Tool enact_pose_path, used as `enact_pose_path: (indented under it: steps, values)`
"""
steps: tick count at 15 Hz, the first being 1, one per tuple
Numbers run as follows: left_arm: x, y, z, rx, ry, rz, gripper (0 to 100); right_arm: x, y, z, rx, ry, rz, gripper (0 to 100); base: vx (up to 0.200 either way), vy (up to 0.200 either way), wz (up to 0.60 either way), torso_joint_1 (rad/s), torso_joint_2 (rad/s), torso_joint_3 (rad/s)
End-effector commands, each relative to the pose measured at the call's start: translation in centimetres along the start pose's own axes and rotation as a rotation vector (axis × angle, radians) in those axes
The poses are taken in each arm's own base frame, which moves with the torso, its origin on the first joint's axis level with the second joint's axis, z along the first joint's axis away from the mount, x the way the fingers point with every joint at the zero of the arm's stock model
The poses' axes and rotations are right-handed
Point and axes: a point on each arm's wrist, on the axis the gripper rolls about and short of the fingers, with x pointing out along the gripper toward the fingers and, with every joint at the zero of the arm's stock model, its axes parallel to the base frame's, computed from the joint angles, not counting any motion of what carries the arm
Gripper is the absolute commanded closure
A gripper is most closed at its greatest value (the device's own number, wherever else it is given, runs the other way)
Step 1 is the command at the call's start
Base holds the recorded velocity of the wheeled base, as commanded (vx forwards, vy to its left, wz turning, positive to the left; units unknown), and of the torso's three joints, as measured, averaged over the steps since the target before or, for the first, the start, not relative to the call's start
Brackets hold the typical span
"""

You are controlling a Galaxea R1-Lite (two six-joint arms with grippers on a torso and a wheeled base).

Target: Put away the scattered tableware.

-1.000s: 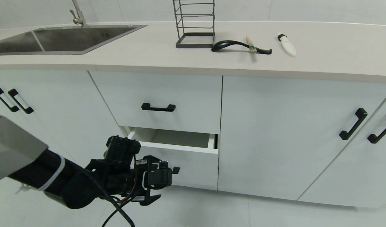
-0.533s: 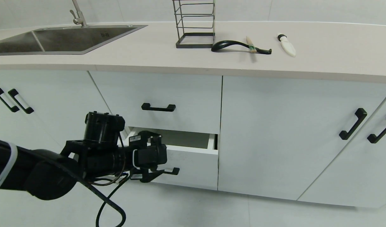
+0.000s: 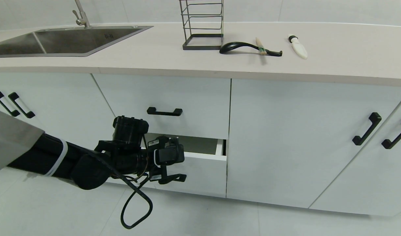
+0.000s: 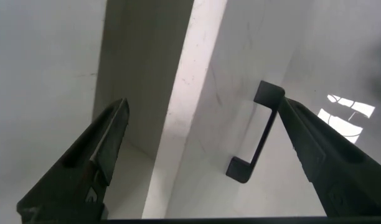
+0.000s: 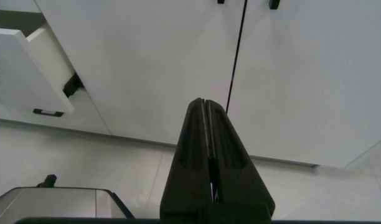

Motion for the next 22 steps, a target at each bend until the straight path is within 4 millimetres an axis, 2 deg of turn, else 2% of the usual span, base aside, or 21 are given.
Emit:
enact_pose_path:
  steps: [1, 9, 11, 13, 17, 20, 22]
  values:
    - [0.9, -0.2, -0.3, -0.003, 0.006, -0.016, 0, 0.0, 0.0, 0.0, 0.0, -0.001, 0.0, 100, 0.0, 0.0, 0.0, 0.0, 0.0, 0.0]
    - [1.1, -0.5, -0.4, -0.002, 0.009, -0.027, 0, 0.0, 0.0, 0.0, 0.0, -0.001, 0.0, 100, 0.0, 0.0, 0.0, 0.0, 0.0, 0.0]
    - [0.4, -1.3, -0.5, -0.002, -0.004, -0.056, 0, 0.0, 0.0, 0.0, 0.001, -0.001, 0.0, 100, 0.0, 0.0, 0.0, 0.0, 0.0, 0.0]
    - [-1.1, -2.9, -0.6, -0.006, -0.007, -0.097, 0, 0.0, 0.0, 0.0, 0.0, -0.001, 0.0, 100, 0.0, 0.0, 0.0, 0.0, 0.0, 0.0]
    - [-6.3, -6.2, -0.6, -0.016, -0.01, -0.128, 0, 0.0, 0.0, 0.0, 0.0, 0.001, 0.0, 100, 0.0, 0.0, 0.0, 0.0, 0.0, 0.0]
    - [-8.6, -7.3, -0.5, -0.013, -0.017, -0.119, 0, 0.0, 0.0, 0.0, 0.0, -0.001, 0.0, 100, 0.0, 0.0, 0.0, 0.0, 0.0, 0.0]
    - [-9.0, -7.6, -0.4, -0.011, -0.029, -0.126, 0, 0.0, 0.0, 0.0, 0.0, -0.001, 0.0, 100, 0.0, 0.0, 0.0, 0.0, 0.0, 0.0]
